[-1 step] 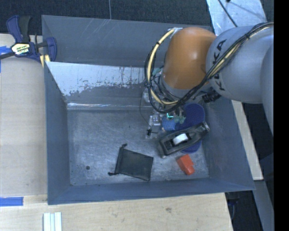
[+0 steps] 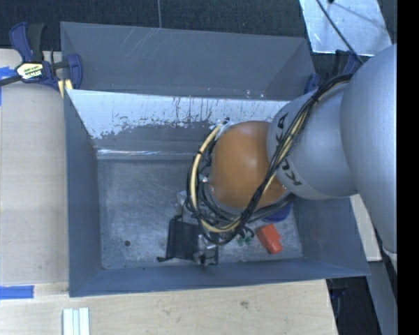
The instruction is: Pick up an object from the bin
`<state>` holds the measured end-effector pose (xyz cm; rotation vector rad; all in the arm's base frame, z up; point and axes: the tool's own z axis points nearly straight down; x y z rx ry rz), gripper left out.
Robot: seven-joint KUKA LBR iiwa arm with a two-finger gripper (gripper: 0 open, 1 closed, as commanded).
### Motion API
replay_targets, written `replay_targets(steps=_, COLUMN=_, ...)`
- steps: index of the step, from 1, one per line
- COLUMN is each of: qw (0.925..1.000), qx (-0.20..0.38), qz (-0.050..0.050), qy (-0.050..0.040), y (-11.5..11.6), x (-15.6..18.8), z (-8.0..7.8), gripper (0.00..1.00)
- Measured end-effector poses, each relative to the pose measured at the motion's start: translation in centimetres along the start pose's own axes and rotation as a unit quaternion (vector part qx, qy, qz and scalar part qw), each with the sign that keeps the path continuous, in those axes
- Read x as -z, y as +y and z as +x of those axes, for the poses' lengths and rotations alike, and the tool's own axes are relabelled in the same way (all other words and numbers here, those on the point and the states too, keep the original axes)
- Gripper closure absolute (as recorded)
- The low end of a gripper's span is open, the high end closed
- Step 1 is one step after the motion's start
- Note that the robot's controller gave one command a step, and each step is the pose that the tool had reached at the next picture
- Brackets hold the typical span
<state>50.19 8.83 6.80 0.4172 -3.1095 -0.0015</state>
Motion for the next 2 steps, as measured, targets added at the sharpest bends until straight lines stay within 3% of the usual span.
replay_targets(steps=1, qw=1.0, qx=-0.002, qz=0.001, qy=-0.0041, y=-0.2, x=0.3, z=-0.3, gripper=1.0)
replay_targets(steps=2, qw=0.9999, qx=0.008, qz=0.002, qy=-0.0082, y=-1.5, x=16.1, z=-0.3, gripper=1.0)
